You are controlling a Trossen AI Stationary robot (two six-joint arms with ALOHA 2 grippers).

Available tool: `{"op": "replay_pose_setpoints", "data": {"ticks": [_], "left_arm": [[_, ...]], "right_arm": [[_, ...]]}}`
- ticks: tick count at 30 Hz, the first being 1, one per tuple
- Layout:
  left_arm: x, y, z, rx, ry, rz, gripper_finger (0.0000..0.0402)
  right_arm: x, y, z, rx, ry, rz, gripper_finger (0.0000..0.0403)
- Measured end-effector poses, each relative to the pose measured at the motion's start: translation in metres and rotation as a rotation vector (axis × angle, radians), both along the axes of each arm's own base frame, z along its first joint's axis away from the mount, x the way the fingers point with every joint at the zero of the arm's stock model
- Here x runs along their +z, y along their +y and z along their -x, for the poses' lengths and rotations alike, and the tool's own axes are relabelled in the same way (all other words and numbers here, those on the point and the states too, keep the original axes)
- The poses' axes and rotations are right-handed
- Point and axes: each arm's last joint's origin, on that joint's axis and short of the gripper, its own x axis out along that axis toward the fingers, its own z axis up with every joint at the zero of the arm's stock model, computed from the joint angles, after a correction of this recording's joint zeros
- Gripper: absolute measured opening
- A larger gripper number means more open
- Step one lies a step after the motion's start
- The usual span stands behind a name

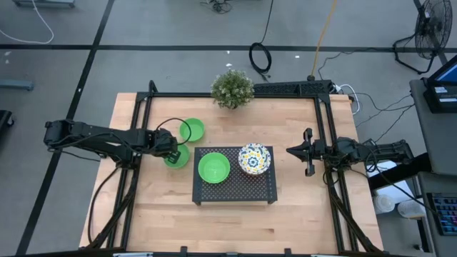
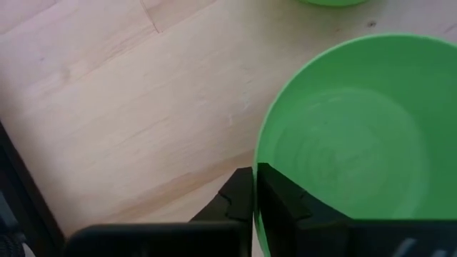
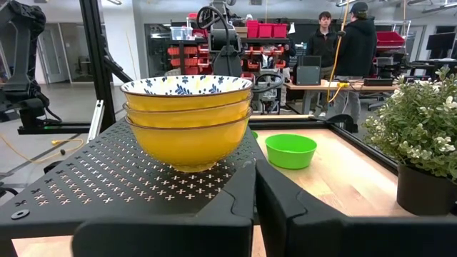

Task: Pick & Place Mini bowls
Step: Stack the left green bowl on top of the green bowl on the shelf

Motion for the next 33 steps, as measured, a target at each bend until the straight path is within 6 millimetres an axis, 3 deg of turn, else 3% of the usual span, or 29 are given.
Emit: {"op": "replay_pose_setpoints", "data": {"ticks": [33], "left_arm": [[0.0000,0.0000,-0.0001,-0.010,0.001,-0.002,0.0011]], "right_arm": [[0.0000,0.0000,0.0000,0.000,0.000,0.000,0.0000]]}}
